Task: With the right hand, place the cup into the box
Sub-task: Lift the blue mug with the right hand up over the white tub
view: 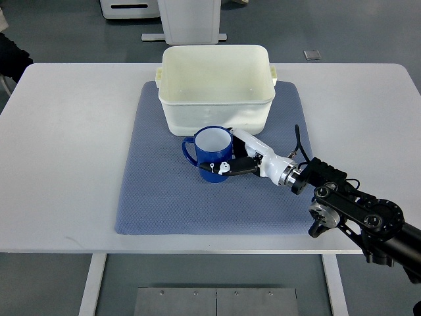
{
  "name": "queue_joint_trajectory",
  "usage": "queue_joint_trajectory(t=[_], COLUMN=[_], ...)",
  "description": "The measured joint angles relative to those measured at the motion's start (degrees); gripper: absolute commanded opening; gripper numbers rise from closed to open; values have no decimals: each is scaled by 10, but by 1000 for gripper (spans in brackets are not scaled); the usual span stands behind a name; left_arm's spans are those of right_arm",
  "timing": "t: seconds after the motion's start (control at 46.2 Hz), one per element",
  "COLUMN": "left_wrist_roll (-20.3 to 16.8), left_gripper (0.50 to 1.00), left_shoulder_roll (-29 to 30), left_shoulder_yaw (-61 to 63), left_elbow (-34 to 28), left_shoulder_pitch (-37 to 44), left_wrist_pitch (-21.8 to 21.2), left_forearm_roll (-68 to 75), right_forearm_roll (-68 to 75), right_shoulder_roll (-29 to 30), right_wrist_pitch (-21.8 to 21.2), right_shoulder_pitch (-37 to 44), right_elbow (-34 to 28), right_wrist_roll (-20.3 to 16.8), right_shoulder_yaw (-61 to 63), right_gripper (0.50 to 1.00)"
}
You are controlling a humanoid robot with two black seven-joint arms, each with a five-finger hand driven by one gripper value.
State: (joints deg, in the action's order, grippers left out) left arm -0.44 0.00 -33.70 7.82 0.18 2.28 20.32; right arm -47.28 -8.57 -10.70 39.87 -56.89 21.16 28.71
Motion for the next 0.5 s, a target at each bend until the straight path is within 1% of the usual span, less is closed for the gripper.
queue_joint_trajectory(t=[0.325, 0.498], left_wrist_roll=[0, 0], left_gripper=[1000, 1000], left_shoulder_roll=[0, 0], left_shoulder_yaw=[0, 0], left_elbow=[0, 0], left_shoulder_pitch=[0, 0], left_wrist_pitch=[0, 0], left_forearm_roll=[0, 0], right_forearm_roll=[7, 15], right_shoulder_roll=[-76, -108], right_wrist_pitch=[-5, -20], right_shoulder_pitch=[31, 58], right_elbow=[-79, -99], right_wrist_roll=[-5, -12], right_shoulder_yaw=[2, 4], right_gripper=[500, 500])
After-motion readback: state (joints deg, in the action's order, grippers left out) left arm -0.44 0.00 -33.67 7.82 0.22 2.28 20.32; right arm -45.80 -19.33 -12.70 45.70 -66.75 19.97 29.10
